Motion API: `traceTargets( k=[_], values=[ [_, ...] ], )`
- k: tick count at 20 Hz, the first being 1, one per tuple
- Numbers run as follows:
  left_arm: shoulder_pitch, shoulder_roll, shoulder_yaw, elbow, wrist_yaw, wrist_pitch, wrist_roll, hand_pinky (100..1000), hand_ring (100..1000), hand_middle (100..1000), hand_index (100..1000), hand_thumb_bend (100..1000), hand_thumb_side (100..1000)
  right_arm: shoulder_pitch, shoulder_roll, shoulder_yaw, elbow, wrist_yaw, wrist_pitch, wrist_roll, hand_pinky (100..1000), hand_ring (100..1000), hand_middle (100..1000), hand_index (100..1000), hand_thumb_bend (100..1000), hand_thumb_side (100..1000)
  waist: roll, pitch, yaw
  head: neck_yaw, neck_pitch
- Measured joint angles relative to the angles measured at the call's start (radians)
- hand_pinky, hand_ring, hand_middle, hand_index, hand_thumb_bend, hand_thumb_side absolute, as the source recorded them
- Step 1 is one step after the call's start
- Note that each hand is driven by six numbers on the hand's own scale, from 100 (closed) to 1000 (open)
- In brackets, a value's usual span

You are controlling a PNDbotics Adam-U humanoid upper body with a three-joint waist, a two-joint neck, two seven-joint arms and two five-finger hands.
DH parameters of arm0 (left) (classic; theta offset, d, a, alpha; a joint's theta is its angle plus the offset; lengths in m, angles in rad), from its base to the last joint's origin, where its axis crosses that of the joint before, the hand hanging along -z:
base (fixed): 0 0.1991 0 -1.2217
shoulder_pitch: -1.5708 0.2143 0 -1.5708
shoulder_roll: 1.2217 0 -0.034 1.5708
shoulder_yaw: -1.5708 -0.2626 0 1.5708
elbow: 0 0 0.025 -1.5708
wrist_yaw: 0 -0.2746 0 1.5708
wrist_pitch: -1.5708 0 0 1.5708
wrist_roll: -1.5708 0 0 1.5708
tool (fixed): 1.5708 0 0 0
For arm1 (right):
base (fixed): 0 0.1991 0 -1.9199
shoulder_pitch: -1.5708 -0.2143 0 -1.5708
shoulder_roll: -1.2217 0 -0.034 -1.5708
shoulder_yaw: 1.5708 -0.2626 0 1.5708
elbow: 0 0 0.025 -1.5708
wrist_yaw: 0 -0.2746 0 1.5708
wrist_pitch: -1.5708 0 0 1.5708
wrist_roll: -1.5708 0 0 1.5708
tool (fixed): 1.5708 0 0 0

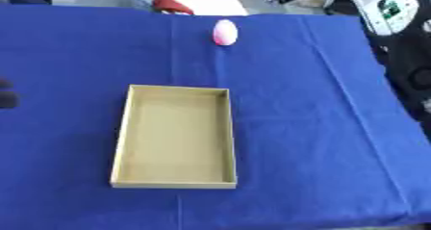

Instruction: Pick up objects on the table and place them in the box.

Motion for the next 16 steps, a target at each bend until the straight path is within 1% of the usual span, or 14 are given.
traceTargets(
  k=[2, 6, 8, 10, 12, 16],
  values=[
    [-0.007, 0.0, -0.005, 0.0, 0.0, -0.004, -0.01, 724, 660, 649, 824, 100, 839, -0.027, 0.021, -0.014, 0.057, 0.01, 0.017, -0.01, 711, 764, 719, 913, 100, 512, -0.004, 0.001, 0.014, -0.008, -0.005],
    [-0.023, 0.0, -0.017, -0.001, 0.001, -0.011, -0.034, 725, 660, 647, 824, 100, 831, -0.06, 0.052, -0.05, 0.168, 0.047, 0.049, -0.039, 700, 759, 705, 910, 100, 562, -0.009, 0.008, 0.047, -0.034, -0.009],
    [-0.029, 0.0, -0.022, -0.001, 0.003, -0.015, -0.046, 726, 660, 646, 824, 100, 830, -0.082, 0.067, -0.071, 0.243, 0.069, 0.059, -0.064, 695, 756, 698, 908, 100, 580, -0.012, 0.01, 0.063, -0.047, -0.016],
    [-0.034, 0.0, -0.026, -0.001, 0.006, -0.018, -0.055, 726, 661, 646, 824, 100, 830, -0.109, 0.083, -0.091, 0.343, 0.091, 0.049, -0.106, 694, 756, 697, 907, 100, 603, -0.012, 0.014, 0.076, -0.058, -0.024],
    [-0.039, 0.0, -0.03, -0.001, 0.008, -0.02, -0.062, 727, 661, 646, 825, 100, 826, -0.125, 0.096, -0.109, 0.437, 0.117, 0.037, -0.153, 688, 754, 692, 905, 100, 625, -0.012, 0.018, 0.089, -0.069, -0.025],
    [-0.048, 0.0, -0.035, -0.007, 0.012, -0.026, -0.075, 728, 661, 646, 825, 100, 821, -0.137, 0.119, -0.14, 0.578, 0.155, 0.032, -0.238, 686, 754, 693, 901, 100, 644, -0.011, 0.022, 0.111, -0.095, -0.034]
  ],
)
